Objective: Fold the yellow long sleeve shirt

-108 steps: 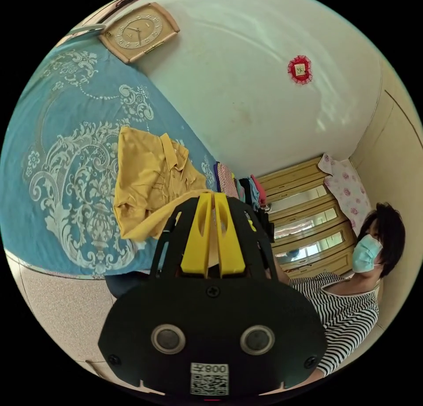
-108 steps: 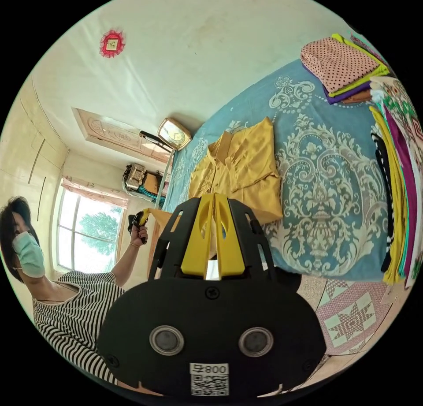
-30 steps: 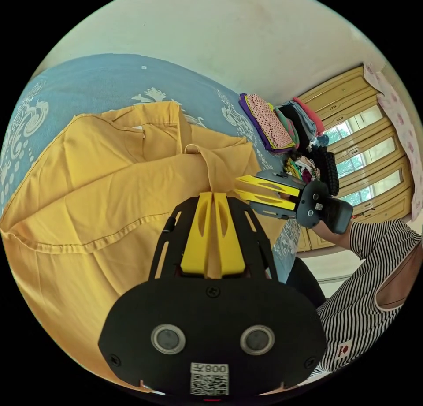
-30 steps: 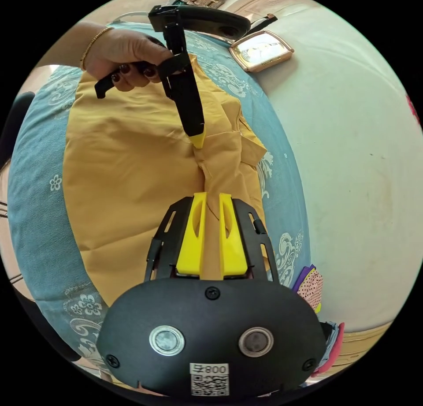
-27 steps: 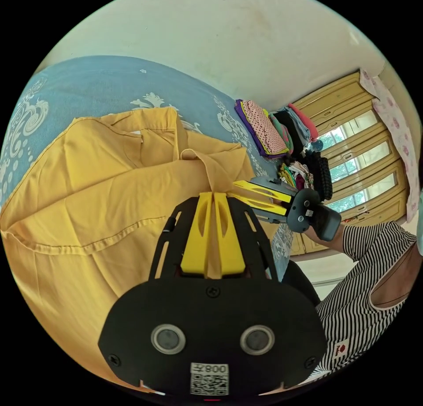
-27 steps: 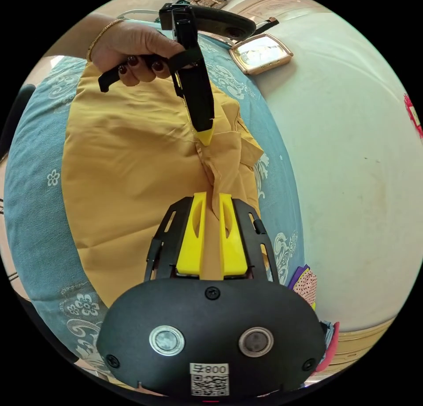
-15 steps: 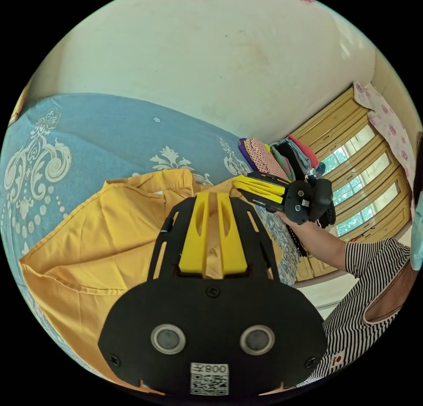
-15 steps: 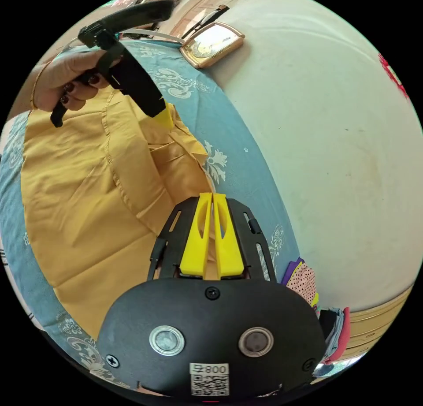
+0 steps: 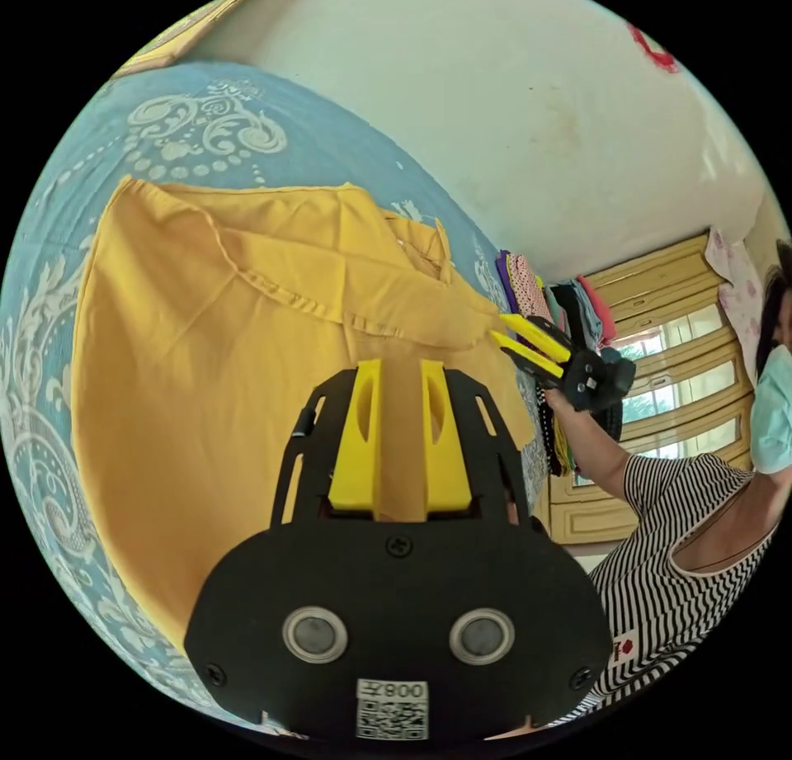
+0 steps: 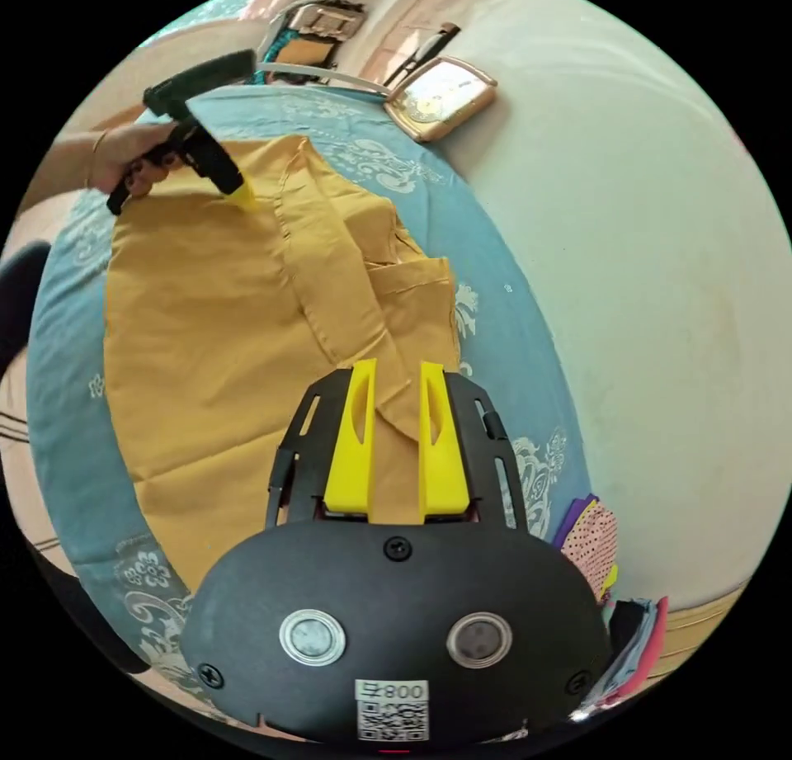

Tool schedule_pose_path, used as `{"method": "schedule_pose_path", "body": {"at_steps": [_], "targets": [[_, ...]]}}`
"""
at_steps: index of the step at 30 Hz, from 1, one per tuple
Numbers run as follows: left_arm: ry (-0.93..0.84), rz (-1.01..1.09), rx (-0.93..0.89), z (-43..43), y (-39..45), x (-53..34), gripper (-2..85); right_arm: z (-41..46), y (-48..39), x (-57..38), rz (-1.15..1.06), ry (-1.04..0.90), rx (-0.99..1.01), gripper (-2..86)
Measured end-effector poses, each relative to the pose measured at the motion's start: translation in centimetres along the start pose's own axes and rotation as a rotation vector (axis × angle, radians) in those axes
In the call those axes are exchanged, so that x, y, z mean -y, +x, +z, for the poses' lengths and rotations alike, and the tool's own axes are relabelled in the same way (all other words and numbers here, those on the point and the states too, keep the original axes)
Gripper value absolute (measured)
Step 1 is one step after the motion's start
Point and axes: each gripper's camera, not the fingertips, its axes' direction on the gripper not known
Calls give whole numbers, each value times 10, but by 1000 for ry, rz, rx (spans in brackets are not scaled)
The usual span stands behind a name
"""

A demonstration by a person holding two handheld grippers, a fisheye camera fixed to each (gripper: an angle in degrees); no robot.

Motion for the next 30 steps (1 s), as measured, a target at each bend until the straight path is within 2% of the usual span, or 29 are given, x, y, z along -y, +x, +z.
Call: {"method": "schedule_pose_path", "body": {"at_steps": [3,10,16,20,30], "targets": [[43,-63,-68,-5,-19,-2,73,2,-43,-14,-157,35,-170,43],[40,-45,-93,-8,-28,4,74,21,-45,-16,-203,-43,-82,69],[31,-39,-87,-15,-33,6,74,26,-58,-23,-291,-32,-154,49],[51,-71,-61,-25,-38,7,71,40,-49,-22,-252,-51,-140,10],[146,-121,-57,-49,-34,18,21,35,6,-36,-47,24,-106,-1]]}}
